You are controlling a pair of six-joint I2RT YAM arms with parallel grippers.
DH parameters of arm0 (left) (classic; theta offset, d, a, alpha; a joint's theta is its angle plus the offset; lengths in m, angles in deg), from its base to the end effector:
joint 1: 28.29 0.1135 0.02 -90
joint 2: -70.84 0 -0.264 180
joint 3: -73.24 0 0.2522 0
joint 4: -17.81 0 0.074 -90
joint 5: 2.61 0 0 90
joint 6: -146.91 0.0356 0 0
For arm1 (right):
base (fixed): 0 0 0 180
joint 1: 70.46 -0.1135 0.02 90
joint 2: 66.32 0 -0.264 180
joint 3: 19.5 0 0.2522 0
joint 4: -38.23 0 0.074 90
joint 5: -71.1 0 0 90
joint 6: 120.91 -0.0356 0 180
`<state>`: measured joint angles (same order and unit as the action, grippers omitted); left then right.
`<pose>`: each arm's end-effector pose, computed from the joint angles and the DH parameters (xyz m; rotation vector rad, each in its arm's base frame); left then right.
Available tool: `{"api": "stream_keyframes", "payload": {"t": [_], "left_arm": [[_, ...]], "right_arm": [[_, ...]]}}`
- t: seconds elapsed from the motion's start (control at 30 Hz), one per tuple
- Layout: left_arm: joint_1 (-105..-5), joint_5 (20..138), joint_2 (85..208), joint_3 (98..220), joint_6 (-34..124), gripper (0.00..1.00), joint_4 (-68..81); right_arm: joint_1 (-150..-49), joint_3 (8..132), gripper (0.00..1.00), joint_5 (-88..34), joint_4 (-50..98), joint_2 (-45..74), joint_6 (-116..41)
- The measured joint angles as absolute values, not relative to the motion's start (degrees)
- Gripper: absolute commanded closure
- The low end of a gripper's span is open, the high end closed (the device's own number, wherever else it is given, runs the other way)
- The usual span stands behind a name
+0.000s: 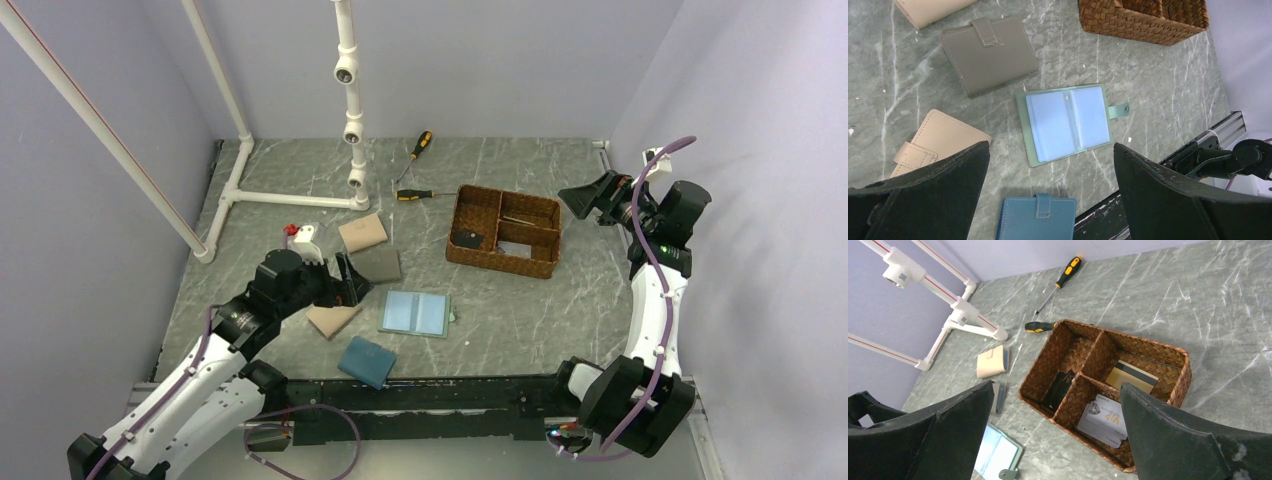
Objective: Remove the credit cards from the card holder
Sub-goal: Reset both arms
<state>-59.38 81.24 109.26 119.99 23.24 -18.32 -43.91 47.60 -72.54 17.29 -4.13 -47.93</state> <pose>0.1346 -0.0856 0.2631 0.0213 2.1531 -0.7929 0.2271 -0.0814 0.3423 0.0294 1.7940 0.7399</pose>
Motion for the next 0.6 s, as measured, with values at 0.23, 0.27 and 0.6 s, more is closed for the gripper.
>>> {"api": "stream_keyframes", "payload": {"t": [0.23, 0.27, 0.6], "left_arm": [[-59.4, 81.2, 109.3, 119.7, 23.2, 0.0, -18.3], [-59.4, 81.2, 109.3, 119.5, 23.2, 0.01, -18.3], [-59.4, 81.2, 109.7, 119.0, 23.1, 0.01, -18.2]], "right_arm": [[-43.8, 47.6, 0.0, -72.6, 17.3, -4.1, -47.9], [-43.8, 47.6, 0.0, -72.6, 17.3, -4.1, -47.9], [-43.7, 47.6, 0.0, -72.6, 17.3, -4.1, -47.9]]}}
